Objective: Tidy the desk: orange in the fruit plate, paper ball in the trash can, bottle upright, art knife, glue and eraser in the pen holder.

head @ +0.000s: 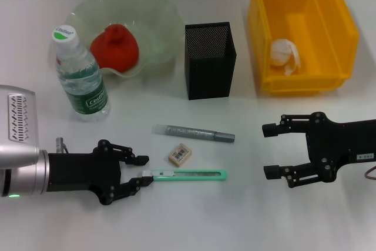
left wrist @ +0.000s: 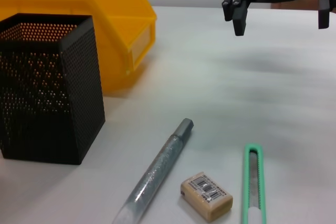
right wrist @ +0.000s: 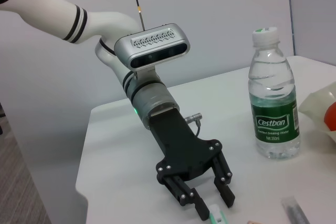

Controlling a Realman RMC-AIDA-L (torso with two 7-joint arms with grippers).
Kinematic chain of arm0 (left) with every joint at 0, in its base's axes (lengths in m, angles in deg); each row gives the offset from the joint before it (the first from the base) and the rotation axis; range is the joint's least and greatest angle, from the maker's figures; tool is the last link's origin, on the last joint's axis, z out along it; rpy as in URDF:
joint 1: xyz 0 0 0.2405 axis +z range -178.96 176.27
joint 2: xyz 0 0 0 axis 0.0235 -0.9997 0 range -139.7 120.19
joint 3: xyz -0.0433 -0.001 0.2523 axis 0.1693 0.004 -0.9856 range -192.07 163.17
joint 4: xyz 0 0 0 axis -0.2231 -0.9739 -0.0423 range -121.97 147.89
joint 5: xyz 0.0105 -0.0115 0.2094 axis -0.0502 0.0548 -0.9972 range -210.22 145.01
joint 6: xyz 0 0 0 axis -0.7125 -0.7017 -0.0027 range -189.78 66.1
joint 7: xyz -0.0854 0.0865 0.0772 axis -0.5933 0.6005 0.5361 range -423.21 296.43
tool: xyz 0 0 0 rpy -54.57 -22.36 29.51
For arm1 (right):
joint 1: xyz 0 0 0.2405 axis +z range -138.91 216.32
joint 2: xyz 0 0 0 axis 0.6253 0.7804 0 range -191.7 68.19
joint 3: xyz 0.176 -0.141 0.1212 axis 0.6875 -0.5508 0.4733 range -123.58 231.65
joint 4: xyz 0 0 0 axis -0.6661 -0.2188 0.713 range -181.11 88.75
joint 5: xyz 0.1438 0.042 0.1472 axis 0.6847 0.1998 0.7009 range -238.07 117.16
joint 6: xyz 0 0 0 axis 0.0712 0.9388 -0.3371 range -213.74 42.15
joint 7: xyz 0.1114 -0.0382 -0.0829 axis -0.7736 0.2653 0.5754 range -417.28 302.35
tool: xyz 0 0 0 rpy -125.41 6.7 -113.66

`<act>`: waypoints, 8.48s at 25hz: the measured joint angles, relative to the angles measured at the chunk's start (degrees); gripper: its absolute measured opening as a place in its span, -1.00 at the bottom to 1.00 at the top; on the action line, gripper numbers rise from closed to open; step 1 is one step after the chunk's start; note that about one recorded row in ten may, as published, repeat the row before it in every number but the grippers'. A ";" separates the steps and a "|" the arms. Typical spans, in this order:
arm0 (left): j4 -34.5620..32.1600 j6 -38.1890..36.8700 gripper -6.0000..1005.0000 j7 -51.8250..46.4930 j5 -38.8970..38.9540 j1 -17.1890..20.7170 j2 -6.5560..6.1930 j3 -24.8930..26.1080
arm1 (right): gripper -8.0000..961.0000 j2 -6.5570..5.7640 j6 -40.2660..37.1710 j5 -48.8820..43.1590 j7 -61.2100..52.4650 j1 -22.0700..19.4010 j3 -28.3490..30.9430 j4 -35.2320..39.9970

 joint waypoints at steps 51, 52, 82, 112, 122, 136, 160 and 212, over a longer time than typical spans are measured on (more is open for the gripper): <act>0.00 -0.08 -0.54 -2.16 0.16 -0.78 0.05 -1.57 | 0.72 0.24 -0.79 -0.01 0.40 -0.05 1.81 0.00; 0.00 -0.08 -0.54 -2.16 0.16 -0.78 0.05 -1.57 | 0.72 0.24 -0.79 -0.01 0.40 -0.05 1.81 0.00; 0.79 1.39 -0.25 -2.86 1.34 -1.43 0.46 -1.35 | 0.72 0.03 -2.09 -0.01 0.62 -0.55 2.44 0.00; 1.59 2.86 -0.34 -2.06 1.15 -1.72 0.59 -2.06 | 0.72 0.08 -2.20 -0.01 0.70 -0.87 2.90 0.00; 1.59 1.56 -0.59 -2.30 1.91 -1.91 0.65 -2.71 | 0.72 -0.06 -2.20 -0.01 0.70 -0.90 2.91 0.00; -1.32 -5.17 -0.59 -3.84 4.91 -0.09 -0.04 -1.71 | 0.72 -0.55 -4.30 -0.01 0.70 -1.46 5.56 0.38; -26.01 -20.73 -0.58 -28.90 5.05 2.91 0.21 -0.08 | 0.72 -0.65 -6.98 -0.01 -0.03 -5.43 11.30 -1.37; -65.80 -27.46 -0.52 -79.51 -24.26 -25.22 0.88 -26.91 | 0.71 0.47 -5.98 -0.01 1.27 -6.18 11.95 -1.67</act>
